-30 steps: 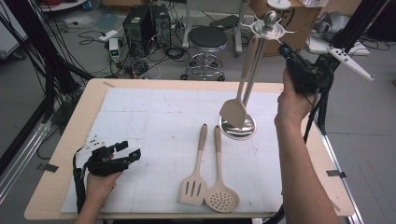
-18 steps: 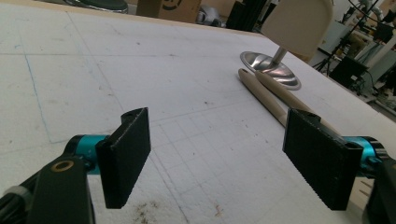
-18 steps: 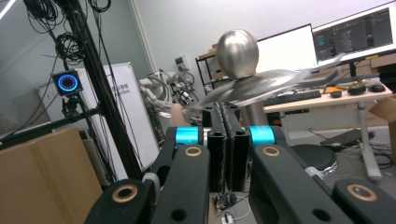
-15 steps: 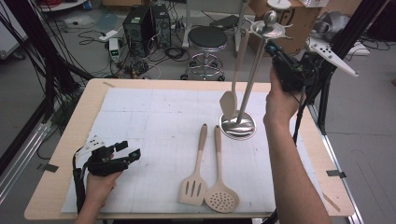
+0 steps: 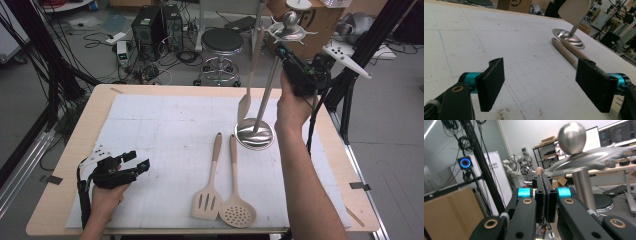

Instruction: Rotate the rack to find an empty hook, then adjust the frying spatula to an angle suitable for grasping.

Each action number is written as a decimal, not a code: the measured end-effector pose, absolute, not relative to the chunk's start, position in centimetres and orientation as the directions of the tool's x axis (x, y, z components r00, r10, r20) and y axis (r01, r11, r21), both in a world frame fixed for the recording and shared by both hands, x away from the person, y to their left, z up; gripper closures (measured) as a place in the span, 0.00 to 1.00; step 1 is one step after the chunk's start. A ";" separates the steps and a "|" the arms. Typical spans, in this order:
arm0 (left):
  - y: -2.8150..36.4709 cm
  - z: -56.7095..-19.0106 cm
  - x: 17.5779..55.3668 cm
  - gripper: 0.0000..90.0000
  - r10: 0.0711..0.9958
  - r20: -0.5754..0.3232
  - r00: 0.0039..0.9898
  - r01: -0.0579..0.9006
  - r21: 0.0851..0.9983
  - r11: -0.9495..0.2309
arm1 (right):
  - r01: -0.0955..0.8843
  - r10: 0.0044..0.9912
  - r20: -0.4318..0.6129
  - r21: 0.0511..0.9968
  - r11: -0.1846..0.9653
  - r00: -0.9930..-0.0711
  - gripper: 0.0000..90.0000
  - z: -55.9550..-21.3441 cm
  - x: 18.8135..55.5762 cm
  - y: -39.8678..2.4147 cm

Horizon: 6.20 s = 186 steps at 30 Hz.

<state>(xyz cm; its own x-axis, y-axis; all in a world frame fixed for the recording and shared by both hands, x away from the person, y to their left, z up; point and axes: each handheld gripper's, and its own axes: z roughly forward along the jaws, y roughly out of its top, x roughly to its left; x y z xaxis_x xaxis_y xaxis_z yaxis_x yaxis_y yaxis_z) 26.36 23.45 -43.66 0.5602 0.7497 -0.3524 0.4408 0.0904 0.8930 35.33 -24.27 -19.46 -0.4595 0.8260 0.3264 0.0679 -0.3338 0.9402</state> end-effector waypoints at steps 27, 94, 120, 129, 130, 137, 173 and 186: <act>23.4 -43.7 26.3 0.27 0.752 -0.356 0.554 0.446 0.890 0.093 | 0.006 0.856 0.331 0.934 -0.359 -0.397 0.99 -19.0 34.2 -28.6; 23.5 -43.7 26.3 0.27 0.753 -0.351 0.556 0.445 0.891 0.087 | 0.050 0.860 0.258 0.963 -0.264 -0.439 0.69 -21.2 33.1 -25.1; 23.0 -43.8 26.7 0.27 0.748 -0.352 0.562 0.448 0.890 0.083 | 0.152 0.834 0.314 0.949 -0.275 -0.453 0.57 -24.5 32.3 -25.1; 23.0 -43.7 26.7 0.27 0.747 -0.349 0.566 0.446 0.891 0.078 | 0.209 0.818 0.337 0.941 -0.268 -0.467 0.56 -26.5 32.2 -23.9; 22.9 -43.7 26.7 0.27 0.747 -0.352 0.564 0.448 0.890 0.081 | 0.209 0.818 0.337 0.941 -0.268 -0.467 0.56 -26.5 32.2 -23.9; 22.9 -43.7 26.7 0.27 0.746 -0.352 0.566 0.448 0.890 0.080 | 0.230 0.809 0.350 0.935 -0.271 -0.472 0.55 -27.3 32.1 -23.7; 22.8 -43.7 26.7 0.27 0.741 -0.354 0.571 0.445 0.892 0.083 | 0.445 0.743 0.426 0.875 -0.192 -0.516 0.74 -33.7 32.1 -20.9; 22.9 -43.6 26.7 0.27 0.739 -0.355 0.573 0.445 0.892 0.084 | 0.508 0.734 0.432 0.850 -0.138 -0.524 0.92 -35.7 33.2 -19.8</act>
<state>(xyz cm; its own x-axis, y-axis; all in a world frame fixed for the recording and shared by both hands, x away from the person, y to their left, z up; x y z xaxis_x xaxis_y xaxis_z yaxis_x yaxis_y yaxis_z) 26.71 22.86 -43.64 0.5728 0.7389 -0.3549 0.4447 0.0836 0.8918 33.22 -19.76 -35.65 -0.5245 0.7335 0.4323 0.5077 -0.1381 0.8504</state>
